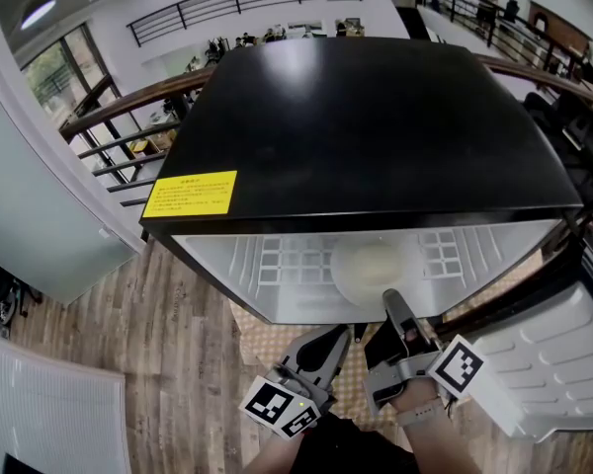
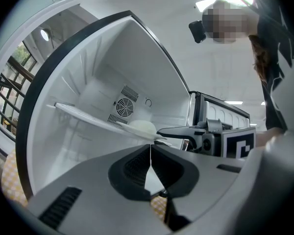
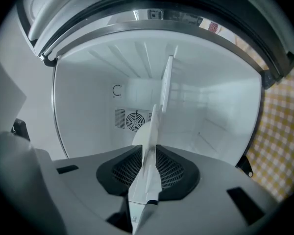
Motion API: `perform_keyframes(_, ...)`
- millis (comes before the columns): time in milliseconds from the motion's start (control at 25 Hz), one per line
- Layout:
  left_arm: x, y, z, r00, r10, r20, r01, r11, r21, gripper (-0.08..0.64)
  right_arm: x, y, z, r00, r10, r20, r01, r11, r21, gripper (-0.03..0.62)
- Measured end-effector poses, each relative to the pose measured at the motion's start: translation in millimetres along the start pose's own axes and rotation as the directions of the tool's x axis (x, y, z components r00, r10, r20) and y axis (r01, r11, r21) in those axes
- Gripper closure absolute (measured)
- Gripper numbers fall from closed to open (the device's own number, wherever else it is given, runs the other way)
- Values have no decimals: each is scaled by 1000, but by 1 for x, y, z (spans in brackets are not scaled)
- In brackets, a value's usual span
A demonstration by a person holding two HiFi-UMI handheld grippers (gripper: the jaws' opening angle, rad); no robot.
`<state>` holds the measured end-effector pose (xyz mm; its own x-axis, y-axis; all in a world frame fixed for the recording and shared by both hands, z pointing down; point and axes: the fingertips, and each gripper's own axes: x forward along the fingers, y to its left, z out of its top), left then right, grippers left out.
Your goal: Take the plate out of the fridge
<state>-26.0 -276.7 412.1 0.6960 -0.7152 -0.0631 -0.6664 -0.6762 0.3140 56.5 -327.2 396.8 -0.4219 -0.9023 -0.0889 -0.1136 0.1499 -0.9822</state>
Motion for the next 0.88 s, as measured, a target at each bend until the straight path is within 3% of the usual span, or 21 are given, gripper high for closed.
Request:
perform_keyframes(400,1,3,-2,1000,5,3,-5,1000,-9,548,-5,-1,-1,1000,-3,-9,3,999,33,521)
perform_keyframes(520,1,4,-1,1000,8,3,-8,1000,-9,548,2,1,-4,999,-12,-33,13,1000,28,476)
perform_keyframes(640,-1,6,-1,1000,19,1,-19,1000,-8,548,9,2,-7,999,-27,-47,28,999,18,476)
perform_keyframes(880,-5,9,0,999,35,6,-35,999,-4,548,10,-1,-7,1000,-1,-27,3,997,81,484)
